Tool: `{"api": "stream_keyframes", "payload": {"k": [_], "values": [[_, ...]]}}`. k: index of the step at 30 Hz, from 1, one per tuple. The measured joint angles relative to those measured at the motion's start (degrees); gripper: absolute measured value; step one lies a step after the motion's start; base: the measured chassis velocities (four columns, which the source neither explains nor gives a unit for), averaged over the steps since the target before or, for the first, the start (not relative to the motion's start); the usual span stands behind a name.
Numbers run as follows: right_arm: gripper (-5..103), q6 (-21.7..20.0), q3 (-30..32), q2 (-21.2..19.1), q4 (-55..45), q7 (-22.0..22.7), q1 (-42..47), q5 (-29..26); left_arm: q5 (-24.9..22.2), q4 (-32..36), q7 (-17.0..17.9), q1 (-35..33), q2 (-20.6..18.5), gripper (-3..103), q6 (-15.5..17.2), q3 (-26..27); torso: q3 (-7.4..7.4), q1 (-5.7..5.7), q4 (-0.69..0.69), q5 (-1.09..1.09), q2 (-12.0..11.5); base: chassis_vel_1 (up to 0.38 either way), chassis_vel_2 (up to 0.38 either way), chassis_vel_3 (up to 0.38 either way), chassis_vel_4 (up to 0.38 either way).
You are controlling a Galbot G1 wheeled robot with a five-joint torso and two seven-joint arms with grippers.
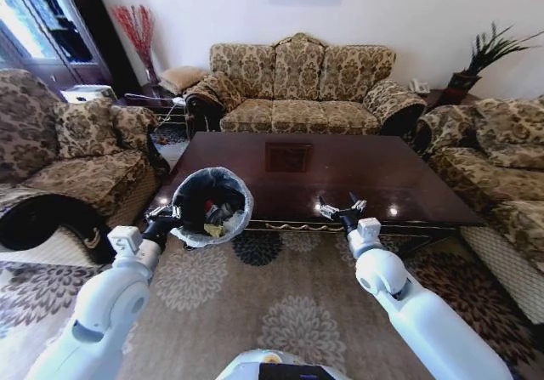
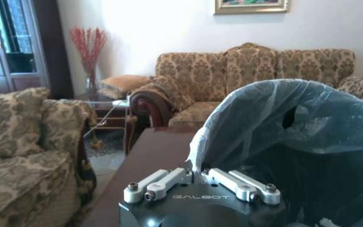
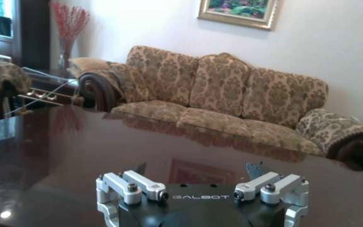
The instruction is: Move to the front of the table and place the trash on the table into the trash bin.
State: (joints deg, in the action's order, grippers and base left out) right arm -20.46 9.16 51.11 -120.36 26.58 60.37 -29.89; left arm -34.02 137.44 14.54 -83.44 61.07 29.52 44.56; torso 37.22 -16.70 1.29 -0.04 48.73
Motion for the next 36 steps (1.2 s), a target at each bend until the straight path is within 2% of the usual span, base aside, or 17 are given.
{"api": "stream_keyframes", "payload": {"k": [5, 7, 13, 15, 20, 24, 28, 30, 31, 34, 35, 36], "values": [[100, 0.0, -0.1, -0.1, 0.1, 0.0, -0.1, -0.1, 0.0, -0.1, 0.0, 0.0, 0.0, 1, 0.0, 0.0, -0.01, 0.02, -0.02, 0.03, 0.0, 0.158, -0.039, -0.146, 0.043], [100, 0.2, -0.2, -0.1, 0.3, 0.0, -0.2, -0.1, 0.0, -0.1, 0.0, 0.1, 0.0, 1, 0.0, 0.0, 0.0, 0.01, -0.07, 0.06, 0.0, 0.101, -0.135, -0.123, 0.157], [100, 2.7, -0.3, 0.0, 1.3, -0.1, -0.3, -0.1, 0.1, -0.4, 0.5, -0.2, 0.6, 1, 0.1, 0.0, 0.01, 0.01, -0.07, 0.05, 0.0, 0.135, -0.241, -0.165, 0.214], [100, 3.0, 0.2, -0.1, 1.3, 0.0, -0.3, -0.2, 1.8, -0.9, 1.9, -0.9, 1.2, 1, 1.6, 0.5, -0.02, 0.09, -0.03, 0.05, 0.1, 0.15, -0.166, -0.114, 0.166], [100, 3.6, 2.3, -0.2, 1.4, 0.1, 0.5, -0.3, 5.7, -2.9, 2.1, -2.6, 2.3, 1, 2.1, 1.0, -0.01, 0.08, -0.02, 0.04, 0.1, 0.113, -0.083, -0.075, 0.087], [100, 4.2, 4.3, -0.1, 1.6, 0.1, 1.4, -0.4, 7.5, -4.7, 1.4, -4.6, 4.2, 1, 1.9, 0.4, 0.03, -0.02, -0.04, 0.03, 0.1, 0.0, 0.0, 0.0, 0.0], [100, 4.6, 6.0, 0.4, 1.9, -0.1, 2.2, -0.5, 8.7, -9.4, 0.8, -5.8, 7.1, 1, 1.0, -0.9, 0.04, -0.05, -0.04, 0.05, 0.0, -0.023, 0.028, 0.025, -0.025], [100, 5.0, 6.9, 0.5, 2.0, -0.3, 2.6, -0.5, 8.9, -13.9, 0.1, -5.7, 8.7, 1, -0.2, -1.8, 0.04, -0.04, -0.04, 0.05, 0.0, 0.0, 0.0, 0.0, 0.0], [100, 5.0, 6.9, 0.5, 2.0, -0.3, 2.6, -0.5, 8.9, -13.9, 0.1, -5.7, 8.7, 1, -0.2, -1.8, 0.04, -0.04, -0.04, 0.05, 0.0, 0.0, 0.0, 0.0, 0.0], [100, 5.3, 8.6, 0.5, 2.0, -0.9, 3.0, -1.4, 10.8, -26.7, -7.1, -4.2, 11.1, 1, -8.5, -2.3, 0.01, 0.03, -0.06, 0.04, 0.1, 0.0, 0.0, 0.0, 0.0], [100, 5.4, 8.9, 0.4, 2.2, -1.1, 3.0, -1.6, 11.5, -29.4, -8.5, -3.7, 11.5, 1, -10.0, -2.3, 0.01, 0.03, -0.07, 0.03, 0.1, 0.0, 0.0, 0.0, 0.0], [100, 5.4, 8.9, 0.4, 2.2, -1.1, 3.0, -1.6, 11.5, -29.4, -8.5, -3.7, 11.5, 1, -10.0, -2.3, 0.01, 0.03, -0.07, 0.03, 0.1, 0.0, 0.0, 0.0, 0.0]]}}
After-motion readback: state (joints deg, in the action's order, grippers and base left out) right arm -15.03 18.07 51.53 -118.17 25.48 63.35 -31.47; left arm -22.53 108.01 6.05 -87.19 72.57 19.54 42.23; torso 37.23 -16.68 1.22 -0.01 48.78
